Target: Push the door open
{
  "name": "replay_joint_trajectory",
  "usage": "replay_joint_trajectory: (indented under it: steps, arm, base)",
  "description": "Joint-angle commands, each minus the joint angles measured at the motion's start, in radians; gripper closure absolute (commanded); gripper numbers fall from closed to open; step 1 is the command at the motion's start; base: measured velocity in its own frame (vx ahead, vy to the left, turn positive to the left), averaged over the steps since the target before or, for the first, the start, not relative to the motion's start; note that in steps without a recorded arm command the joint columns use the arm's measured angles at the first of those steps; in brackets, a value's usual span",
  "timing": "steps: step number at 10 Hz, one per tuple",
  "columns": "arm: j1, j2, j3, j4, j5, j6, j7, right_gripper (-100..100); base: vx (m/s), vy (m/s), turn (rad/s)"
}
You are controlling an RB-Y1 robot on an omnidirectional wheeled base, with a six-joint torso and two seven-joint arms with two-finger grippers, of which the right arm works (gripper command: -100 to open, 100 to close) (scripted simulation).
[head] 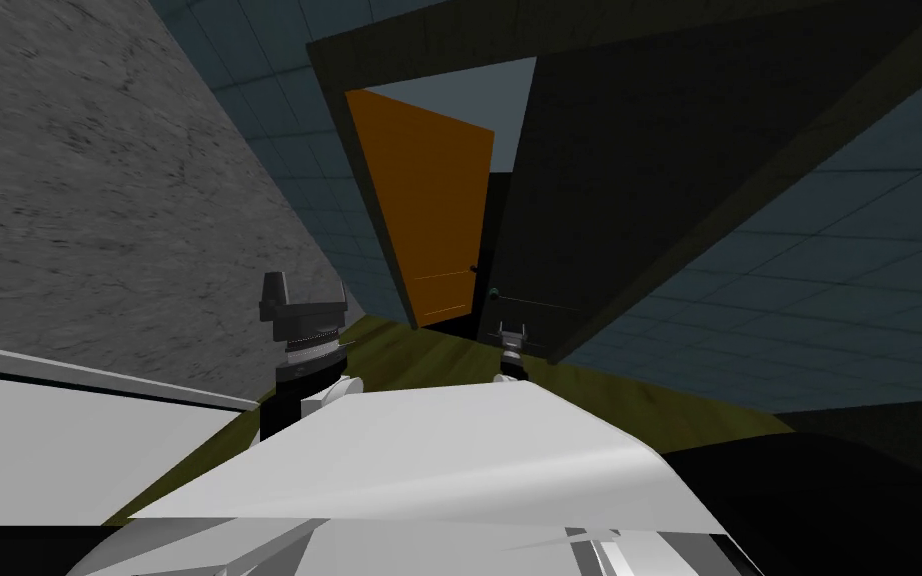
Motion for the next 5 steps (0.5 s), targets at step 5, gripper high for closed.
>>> replay_joint_trajectory:
  steps: [5]
  arm:
    - [-0.028,0.017,0.007,0.112,-0.060,-0.043,-0.067,-100]
  base:
    - [0.083,-0.053,0.130]
